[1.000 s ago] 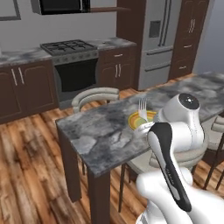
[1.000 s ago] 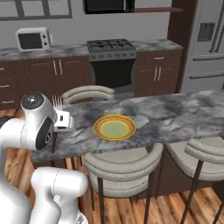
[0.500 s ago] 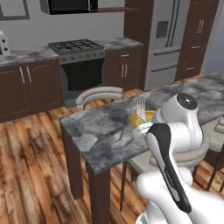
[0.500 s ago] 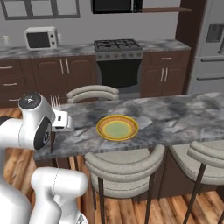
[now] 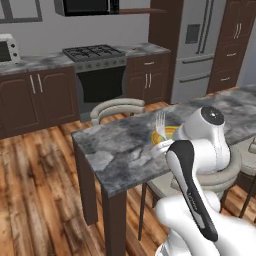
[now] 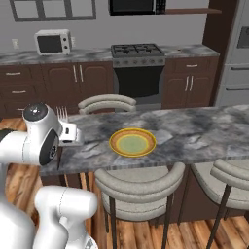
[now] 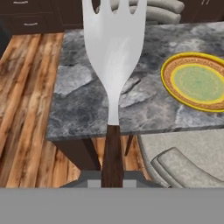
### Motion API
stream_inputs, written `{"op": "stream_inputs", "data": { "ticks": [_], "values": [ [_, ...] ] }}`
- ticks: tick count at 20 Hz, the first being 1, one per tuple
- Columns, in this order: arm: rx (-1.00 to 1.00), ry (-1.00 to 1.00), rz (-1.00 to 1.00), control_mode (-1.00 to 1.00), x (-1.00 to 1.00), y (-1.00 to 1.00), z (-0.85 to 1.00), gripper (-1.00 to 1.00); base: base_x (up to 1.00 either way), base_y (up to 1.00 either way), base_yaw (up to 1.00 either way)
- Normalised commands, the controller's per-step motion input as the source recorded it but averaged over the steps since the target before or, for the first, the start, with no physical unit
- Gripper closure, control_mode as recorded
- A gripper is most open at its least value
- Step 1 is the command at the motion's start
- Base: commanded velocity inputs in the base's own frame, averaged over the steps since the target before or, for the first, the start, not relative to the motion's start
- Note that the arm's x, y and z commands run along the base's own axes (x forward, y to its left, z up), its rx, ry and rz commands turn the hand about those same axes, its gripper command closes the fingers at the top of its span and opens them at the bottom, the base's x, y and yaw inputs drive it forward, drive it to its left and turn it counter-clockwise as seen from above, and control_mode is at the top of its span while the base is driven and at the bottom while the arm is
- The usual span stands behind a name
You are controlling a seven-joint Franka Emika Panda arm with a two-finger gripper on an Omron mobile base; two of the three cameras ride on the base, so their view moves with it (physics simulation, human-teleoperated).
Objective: Take the fork and place it on the left side of the plate. Then take the spoon and place it on the right side of the plate. Make sure they're directly next to the plate.
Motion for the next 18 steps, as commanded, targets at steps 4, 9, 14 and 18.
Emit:
{"op": "stream_inputs", "data": {
  "ticks": [4, 9, 14, 18],
  "values": [
    [-0.01, 0.12, 0.13, -1.00, 0.99, -0.14, -0.37, 1.00, 0.00, 0.00, 0.00],
    [-0.05, 0.19, 0.07, -1.00, 0.91, -0.13, -0.42, 1.00, 0.00, 0.00, 0.00],
    [-0.14, 0.24, 0.00, -1.00, 0.87, 0.03, -0.34, 1.00, 0.00, 0.00, 0.00],
    [-0.07, 0.19, -0.01, -1.00, 0.63, 0.01, -0.32, 1.00, 0.00, 0.00, 0.00]
  ]
}}
